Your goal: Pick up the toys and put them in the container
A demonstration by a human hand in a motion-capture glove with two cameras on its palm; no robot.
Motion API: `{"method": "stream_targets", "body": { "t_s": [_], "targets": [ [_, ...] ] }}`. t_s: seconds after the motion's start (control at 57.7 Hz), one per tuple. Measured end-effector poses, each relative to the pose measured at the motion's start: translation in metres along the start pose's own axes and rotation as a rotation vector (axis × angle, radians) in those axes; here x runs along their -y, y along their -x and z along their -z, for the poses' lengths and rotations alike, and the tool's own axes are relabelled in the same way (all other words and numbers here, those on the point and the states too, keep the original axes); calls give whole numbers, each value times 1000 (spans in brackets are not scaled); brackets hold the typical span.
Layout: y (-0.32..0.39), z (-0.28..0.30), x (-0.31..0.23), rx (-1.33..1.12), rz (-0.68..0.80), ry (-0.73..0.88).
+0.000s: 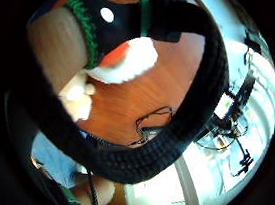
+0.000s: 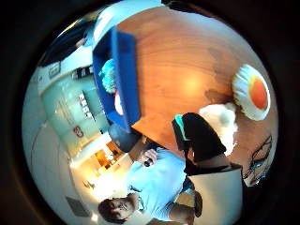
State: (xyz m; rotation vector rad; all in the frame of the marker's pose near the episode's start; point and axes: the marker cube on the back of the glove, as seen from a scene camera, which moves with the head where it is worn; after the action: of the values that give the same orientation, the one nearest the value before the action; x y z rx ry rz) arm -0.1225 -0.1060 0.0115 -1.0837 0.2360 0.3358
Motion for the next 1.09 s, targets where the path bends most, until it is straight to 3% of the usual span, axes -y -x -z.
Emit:
{"method": "stream_targets", "body": {
  "t_s": [0.139,0.26,0.433,0.624,0.763,1.092],
  "targets": [
    [-39,-29,16,23,-107,67],
    [-54,-47,27,43,-90,79],
    [-55,-46,42,32,-7,-304],
    [-47,-34,45,98,12,-362],
    [-8,0,39,83,77,-423],
    [160,71,23,-25,319,-527]
  ]
}}
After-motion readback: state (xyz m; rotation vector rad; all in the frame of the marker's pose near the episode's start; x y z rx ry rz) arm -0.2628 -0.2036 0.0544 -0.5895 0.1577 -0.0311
